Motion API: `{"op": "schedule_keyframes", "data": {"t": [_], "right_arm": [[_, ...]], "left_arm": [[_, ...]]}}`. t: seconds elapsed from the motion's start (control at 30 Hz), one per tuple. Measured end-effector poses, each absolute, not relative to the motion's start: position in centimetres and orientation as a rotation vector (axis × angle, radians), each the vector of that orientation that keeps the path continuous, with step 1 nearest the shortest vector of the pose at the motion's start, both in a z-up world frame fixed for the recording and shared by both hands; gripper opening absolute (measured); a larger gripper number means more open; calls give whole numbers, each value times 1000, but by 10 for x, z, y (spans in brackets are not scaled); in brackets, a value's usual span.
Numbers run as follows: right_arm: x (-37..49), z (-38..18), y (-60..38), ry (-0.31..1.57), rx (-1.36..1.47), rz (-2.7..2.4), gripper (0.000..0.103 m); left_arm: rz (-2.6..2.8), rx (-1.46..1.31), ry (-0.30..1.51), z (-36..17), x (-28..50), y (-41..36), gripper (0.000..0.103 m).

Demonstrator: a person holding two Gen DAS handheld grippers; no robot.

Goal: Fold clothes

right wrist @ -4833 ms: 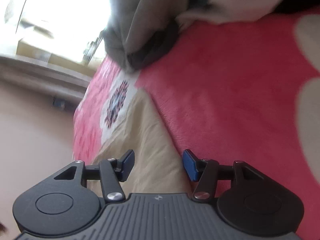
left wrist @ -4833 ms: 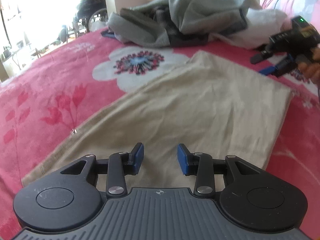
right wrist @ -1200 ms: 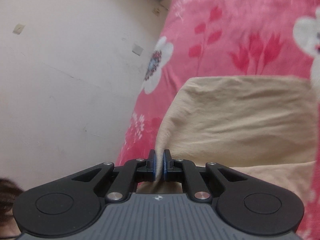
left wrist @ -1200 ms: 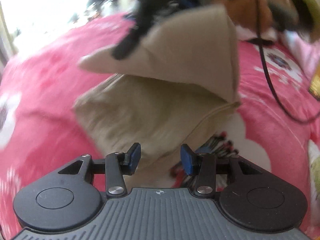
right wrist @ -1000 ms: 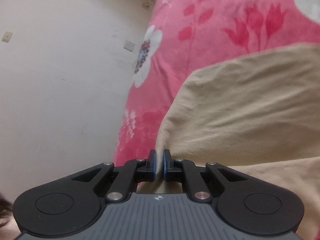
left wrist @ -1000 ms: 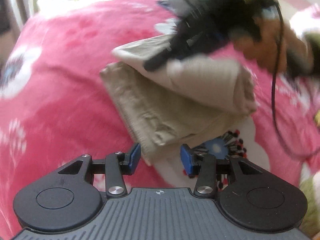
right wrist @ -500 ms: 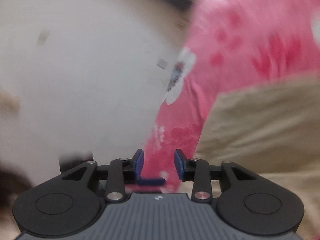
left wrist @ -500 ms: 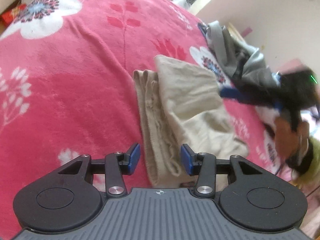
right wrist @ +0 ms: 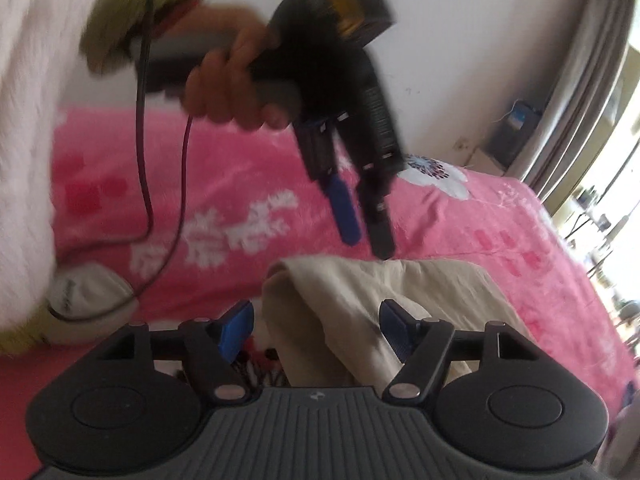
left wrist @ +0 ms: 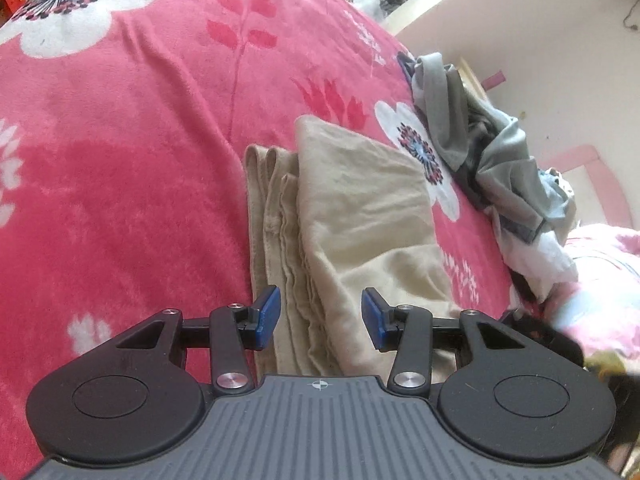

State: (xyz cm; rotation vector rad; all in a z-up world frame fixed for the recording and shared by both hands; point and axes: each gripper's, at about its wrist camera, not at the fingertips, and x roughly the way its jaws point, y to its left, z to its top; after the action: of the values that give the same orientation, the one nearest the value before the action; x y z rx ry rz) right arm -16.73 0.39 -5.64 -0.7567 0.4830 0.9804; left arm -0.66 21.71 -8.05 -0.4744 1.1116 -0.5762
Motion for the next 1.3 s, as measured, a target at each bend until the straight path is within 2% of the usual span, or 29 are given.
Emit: {"op": "schedule_keyframes", "data": {"t": [0.07,0.3,0.4,0.63,0.77,0.8,0.87,1.07,1.3], "right_arm": [[-169,-68,11,469,-817,937,71],[-149,-54,-1,576,-622,871,33],[-146,-46,-9,594,-548,856,26],[-145,-34,-19,599,-460,847,22],[-146,-31,-20,585,-455,848,22],[-146,-31,-20,583,-455,850,21],[-145,-29,-21,579,-447,853,20],[-150,-32,-13,577,-458,889,19],[-156,-38,-2,576,-479,936,19]], "left_arm": [[-569,-468,1094,-79,0,215,44],[-511,-444,1016,-78,47,206,44],[-493,-454,1033,-88,75,201,46],[-556,-513,1115,-105,124,187,43],[-581,-507,1135,-110,129,177,22],[-580,-502,1119,-108,128,176,12],[-574,-508,1080,-99,124,175,8],[-566,-501,946,-59,98,189,7],[-482,-504,997,-87,88,215,7]]}}
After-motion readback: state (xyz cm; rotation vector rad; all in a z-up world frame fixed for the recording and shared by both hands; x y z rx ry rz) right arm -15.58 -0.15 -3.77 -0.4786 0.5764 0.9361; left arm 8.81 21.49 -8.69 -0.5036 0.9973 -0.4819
